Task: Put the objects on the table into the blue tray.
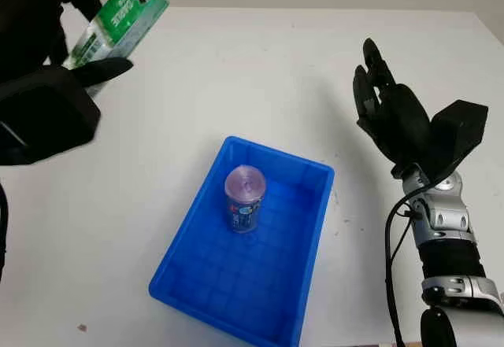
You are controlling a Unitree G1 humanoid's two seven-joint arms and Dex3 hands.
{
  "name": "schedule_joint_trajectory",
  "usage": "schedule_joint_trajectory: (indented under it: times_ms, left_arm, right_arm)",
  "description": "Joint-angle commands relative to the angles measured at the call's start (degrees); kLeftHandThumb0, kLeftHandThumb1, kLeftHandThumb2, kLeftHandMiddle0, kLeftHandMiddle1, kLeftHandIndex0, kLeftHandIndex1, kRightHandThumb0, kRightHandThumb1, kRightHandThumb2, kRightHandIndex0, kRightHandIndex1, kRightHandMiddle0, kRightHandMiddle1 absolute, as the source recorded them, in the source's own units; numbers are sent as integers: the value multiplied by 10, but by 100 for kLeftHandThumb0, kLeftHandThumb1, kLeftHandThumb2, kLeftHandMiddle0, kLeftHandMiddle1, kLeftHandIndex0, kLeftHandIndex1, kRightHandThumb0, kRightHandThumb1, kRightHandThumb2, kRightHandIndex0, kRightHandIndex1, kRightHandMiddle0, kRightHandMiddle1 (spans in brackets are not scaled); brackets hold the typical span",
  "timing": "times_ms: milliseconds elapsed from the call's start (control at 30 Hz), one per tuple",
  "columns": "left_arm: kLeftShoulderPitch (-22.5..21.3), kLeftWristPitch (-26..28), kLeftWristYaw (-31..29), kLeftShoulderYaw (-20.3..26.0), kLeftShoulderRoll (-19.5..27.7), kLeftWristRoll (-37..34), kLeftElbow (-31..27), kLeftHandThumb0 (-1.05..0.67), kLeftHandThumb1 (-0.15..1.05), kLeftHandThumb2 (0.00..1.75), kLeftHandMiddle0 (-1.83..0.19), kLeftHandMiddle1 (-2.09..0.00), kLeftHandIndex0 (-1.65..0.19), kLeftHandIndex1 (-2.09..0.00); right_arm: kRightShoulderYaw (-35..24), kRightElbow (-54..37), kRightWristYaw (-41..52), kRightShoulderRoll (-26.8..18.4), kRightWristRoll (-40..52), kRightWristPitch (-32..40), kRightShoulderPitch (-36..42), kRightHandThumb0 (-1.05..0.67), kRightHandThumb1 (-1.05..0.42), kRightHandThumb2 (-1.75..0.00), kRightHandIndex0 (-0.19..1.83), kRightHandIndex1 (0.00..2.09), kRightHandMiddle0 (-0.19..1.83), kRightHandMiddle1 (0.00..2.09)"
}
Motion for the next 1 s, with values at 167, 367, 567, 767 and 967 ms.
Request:
schedule_joint_trajectory:
  times_ms: [167, 367, 567, 767, 967]
  left_arm:
    - [-52, 119, -69, 8, 13, -165, -97, -26, 105, 30, -32, -209, -18, -198]
    - [-88, 259, -85, -30, 54, -269, -158, -22, 105, 33, -15, -209, -5, -209]
    - [-119, 344, -73, -58, 67, -355, -181, -22, 105, 37, -9, -209, 6, -209]
    - [-148, 419, -68, -80, 91, -430, -188, -21, 105, 42, -9, -209, 13, -209]
    - [-152, 461, -42, -59, 72, -487, -187, -19, 105, 47, -16, -209, 13, -209]
  right_arm:
    - [-1, -10, 0, -7, -2, 3, -1, -66, -105, -60, -19, 1, -19, 3]
    - [0, -6, 7, -9, -3, -5, 2, -66, -105, -61, -19, 0, -19, 0]
    - [-2, -14, -1, -7, -5, 1, 7, -67, -105, -59, -19, 1, -19, 3]
    - [-1, -20, -3, -8, -6, 4, 9, -66, -105, -59, -19, 1, -19, 2]
    - [3, -15, 0, -7, -10, 0, 4, -67, -105, -59, -19, 0, -19, 0]
